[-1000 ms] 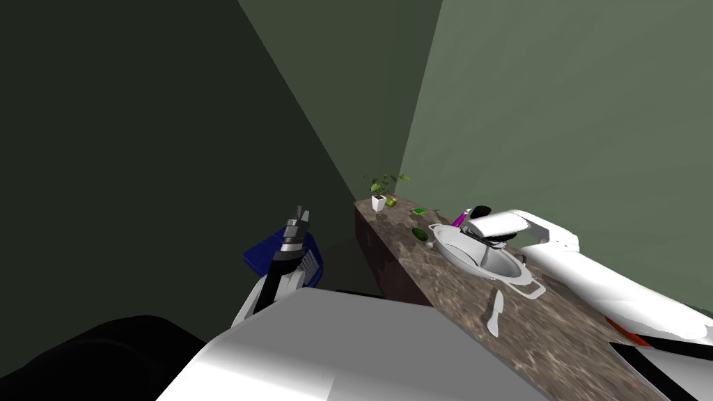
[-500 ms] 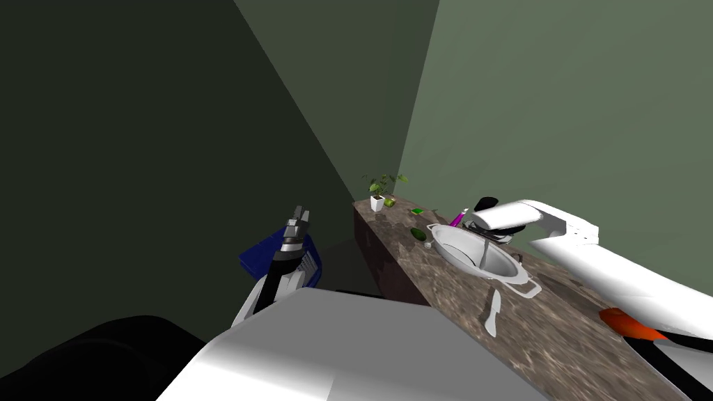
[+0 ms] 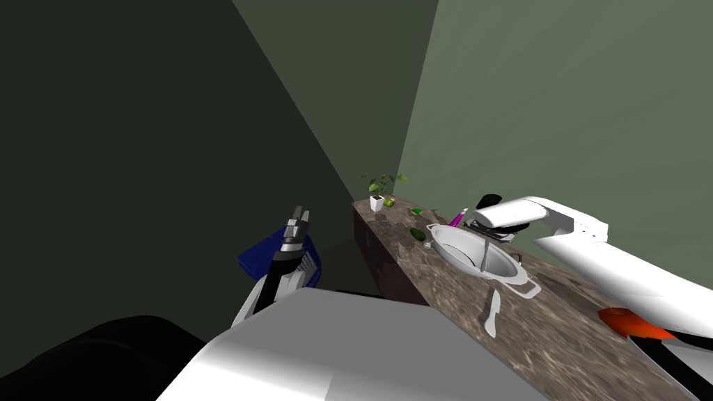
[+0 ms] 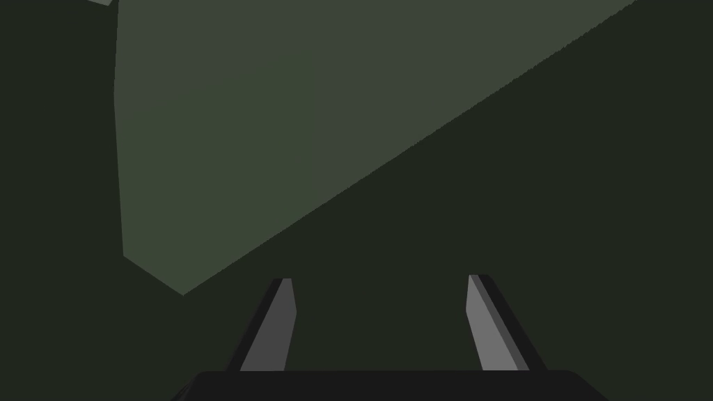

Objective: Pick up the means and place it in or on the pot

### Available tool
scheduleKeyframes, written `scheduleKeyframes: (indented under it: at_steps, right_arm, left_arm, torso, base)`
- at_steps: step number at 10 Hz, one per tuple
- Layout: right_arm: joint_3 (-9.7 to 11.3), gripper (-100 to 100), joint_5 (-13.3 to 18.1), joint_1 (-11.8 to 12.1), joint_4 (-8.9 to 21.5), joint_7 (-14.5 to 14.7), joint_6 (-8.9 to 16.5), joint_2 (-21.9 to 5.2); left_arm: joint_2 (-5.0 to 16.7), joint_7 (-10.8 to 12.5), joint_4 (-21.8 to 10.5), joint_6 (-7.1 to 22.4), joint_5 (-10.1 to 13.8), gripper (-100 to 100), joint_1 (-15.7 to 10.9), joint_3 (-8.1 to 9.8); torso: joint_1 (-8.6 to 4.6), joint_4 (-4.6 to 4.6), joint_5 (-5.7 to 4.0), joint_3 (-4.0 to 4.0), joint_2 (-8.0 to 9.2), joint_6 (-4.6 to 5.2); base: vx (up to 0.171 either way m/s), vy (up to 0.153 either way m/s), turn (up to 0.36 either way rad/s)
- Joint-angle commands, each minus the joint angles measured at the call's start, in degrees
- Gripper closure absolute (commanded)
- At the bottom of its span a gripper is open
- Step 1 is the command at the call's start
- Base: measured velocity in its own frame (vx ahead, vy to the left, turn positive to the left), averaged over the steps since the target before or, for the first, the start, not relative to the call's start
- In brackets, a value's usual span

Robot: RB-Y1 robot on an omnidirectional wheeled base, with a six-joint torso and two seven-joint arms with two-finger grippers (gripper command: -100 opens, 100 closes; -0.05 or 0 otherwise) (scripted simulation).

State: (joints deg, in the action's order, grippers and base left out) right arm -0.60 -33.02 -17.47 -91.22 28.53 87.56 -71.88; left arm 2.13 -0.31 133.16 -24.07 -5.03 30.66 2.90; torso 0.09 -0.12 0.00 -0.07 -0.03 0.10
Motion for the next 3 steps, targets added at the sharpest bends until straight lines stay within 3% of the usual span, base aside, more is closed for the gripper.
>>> scheduleKeyframes:
  at_steps: [1, 3]
  right_arm:
    - [0.00, 0, 0.00, 0.00, 0.00, 0.00, 0.00, 0.00]
    - [0.00, 0, 0.00, 0.00, 0.00, 0.00, 0.00, 0.00]
  left_arm:
    - [0.00, 0.00, 0.00, 0.00, 0.00, 0, 0.00, 0.00]
    - [0.00, 0.00, 0.00, 0.00, 0.00, 0, 0.00, 0.00]
  torso:
    - [0.00, 0.00, 0.00, 0.00, 0.00, 0.00]
    - [0.00, 0.00, 0.00, 0.00, 0.00, 0.00]
  base:
    - [0.000, 0.000, 0.000]
    - [0.000, 0.000, 0.000]
